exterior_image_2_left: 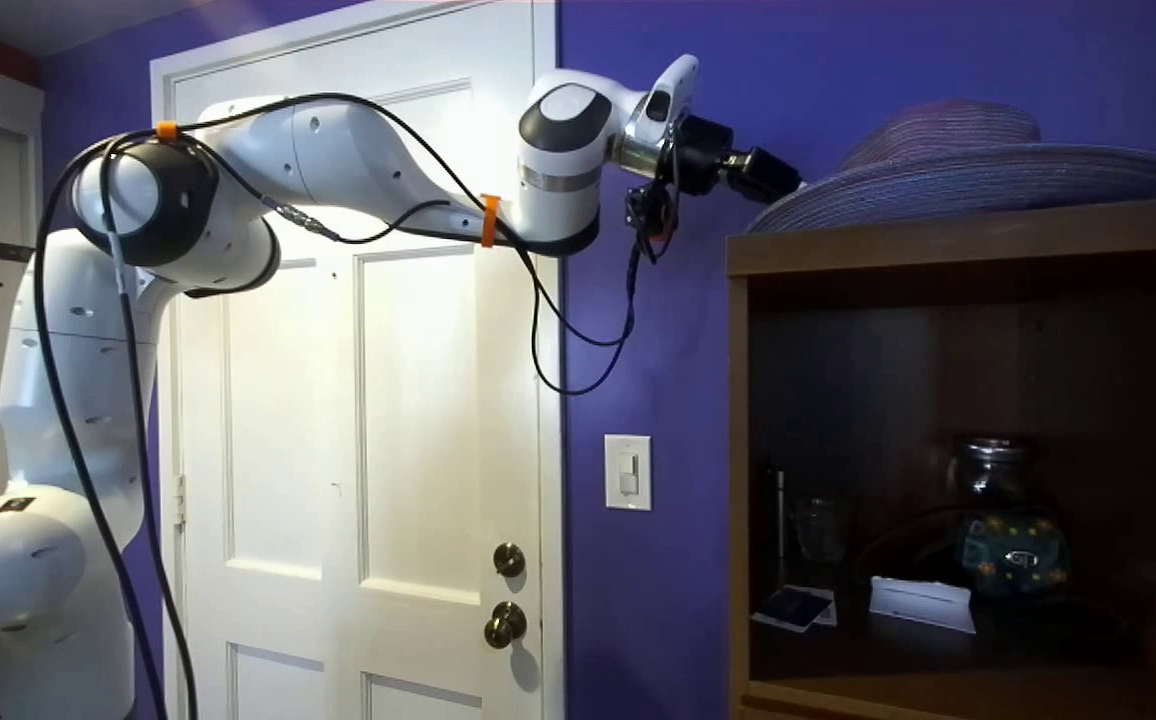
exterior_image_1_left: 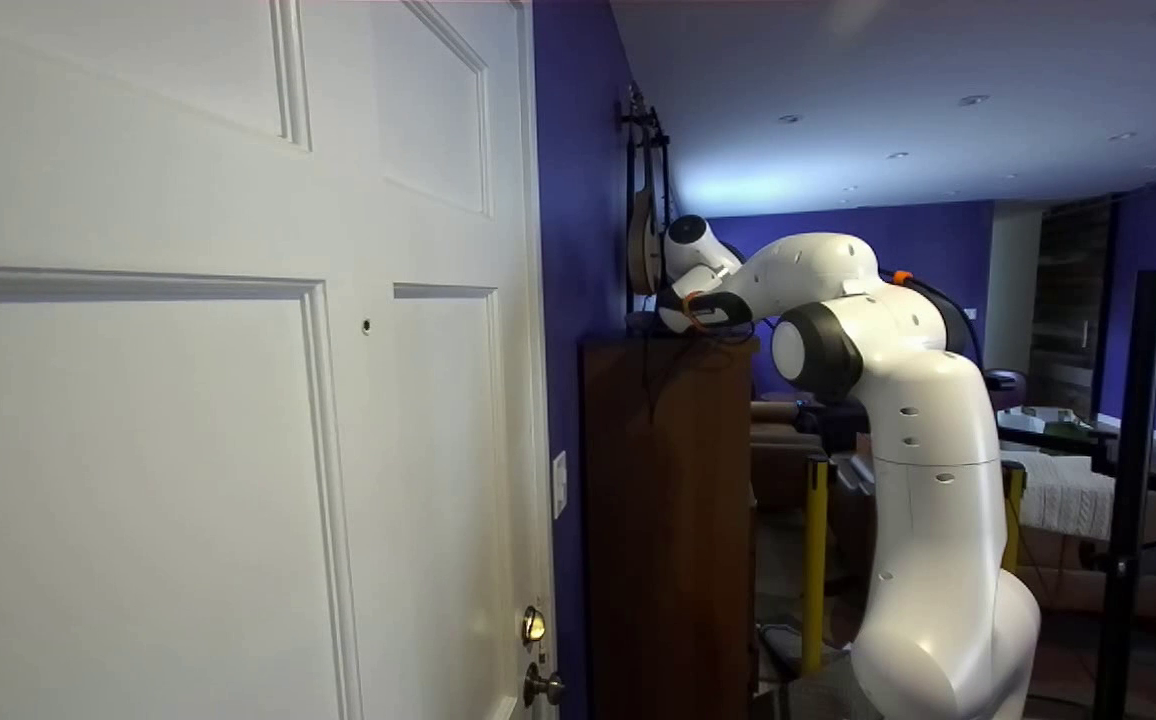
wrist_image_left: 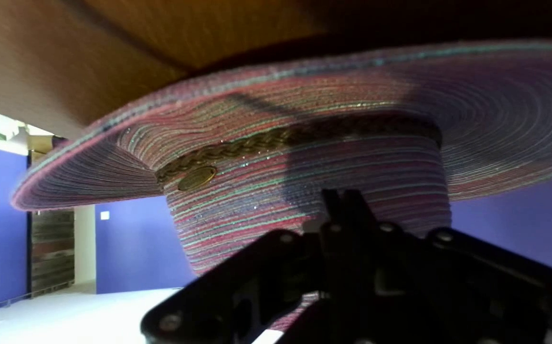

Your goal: Remove the hat from on top of the cabinet and hang it on the door

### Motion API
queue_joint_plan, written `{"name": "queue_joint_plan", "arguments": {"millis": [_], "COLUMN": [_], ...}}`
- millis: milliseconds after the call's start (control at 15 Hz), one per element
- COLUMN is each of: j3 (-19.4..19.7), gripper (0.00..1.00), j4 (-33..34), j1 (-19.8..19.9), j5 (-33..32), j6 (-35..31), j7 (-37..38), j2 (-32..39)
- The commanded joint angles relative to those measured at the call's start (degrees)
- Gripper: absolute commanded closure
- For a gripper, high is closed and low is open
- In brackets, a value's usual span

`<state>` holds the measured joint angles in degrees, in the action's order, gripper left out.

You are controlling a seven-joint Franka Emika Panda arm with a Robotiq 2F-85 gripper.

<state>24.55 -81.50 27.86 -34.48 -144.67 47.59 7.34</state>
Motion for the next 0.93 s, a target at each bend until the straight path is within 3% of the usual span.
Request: {"name": "queue_joint_plan", "arguments": {"millis": [0, 67, 133, 267, 867], "j3": [-0.1, -0.1, -0.1, 0.0, 1.0], "gripper": [1.0, 1.0, 0.74, 0.68, 0.06], "j4": [1.6, 1.5, 1.6, 2.6, 10.2], "j1": [0.3, 0.1, 0.0, -0.2, 2.0], "j5": [1.2, 0.8, 0.3, -0.3, 1.8], "j6": [-0.1, 0.0, 0.0, -0.1, -4.2], "j7": [-1.1, -1.0, -0.7, -0.7, -1.4], "j2": [0.6, 0.1, -0.2, -0.4, 4.7]}}
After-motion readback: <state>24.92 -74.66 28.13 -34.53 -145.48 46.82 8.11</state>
